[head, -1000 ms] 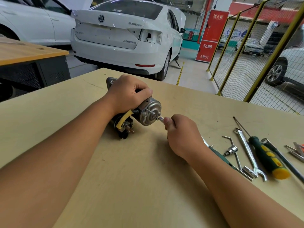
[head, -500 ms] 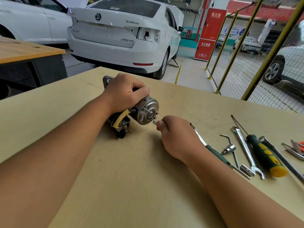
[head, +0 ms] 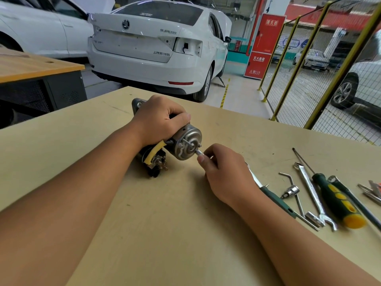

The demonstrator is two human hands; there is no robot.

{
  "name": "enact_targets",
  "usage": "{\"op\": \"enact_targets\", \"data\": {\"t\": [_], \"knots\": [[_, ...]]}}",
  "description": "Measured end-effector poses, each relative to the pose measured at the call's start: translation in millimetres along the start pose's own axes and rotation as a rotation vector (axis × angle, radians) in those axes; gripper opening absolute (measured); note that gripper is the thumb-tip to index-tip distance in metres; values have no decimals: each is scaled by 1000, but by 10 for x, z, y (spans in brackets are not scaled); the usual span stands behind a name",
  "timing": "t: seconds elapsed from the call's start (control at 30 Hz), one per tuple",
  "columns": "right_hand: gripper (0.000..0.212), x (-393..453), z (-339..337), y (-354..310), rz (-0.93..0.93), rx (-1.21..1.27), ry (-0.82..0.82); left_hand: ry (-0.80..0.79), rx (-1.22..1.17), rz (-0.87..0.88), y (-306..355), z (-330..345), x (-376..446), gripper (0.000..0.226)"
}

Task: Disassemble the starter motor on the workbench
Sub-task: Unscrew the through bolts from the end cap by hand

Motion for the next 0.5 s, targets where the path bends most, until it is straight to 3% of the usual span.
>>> {"op": "enact_targets", "data": {"t": [0.17, 0.33, 0.5], "knots": [[18, -4, -11, -18, -10, -10, 15, -1, -5, 5, -7, 9, -3, 42], [43, 6, 7, -101, 6, -143, -11, 4, 7, 7, -6, 8, -2, 43], [38, 24, 17, -85, 2, -187, -46, -15, 9, 7, -10, 19, 9, 46]]}}
Point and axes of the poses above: each hand's wrist, its own x-axis towards the middle knuckle, its own z-axis out of the palm, y = z × x, the point moved 5 cm from there along x, towards the middle knuckle, and after that the axes turned 6 degrees about z, right-handed, at the moved point
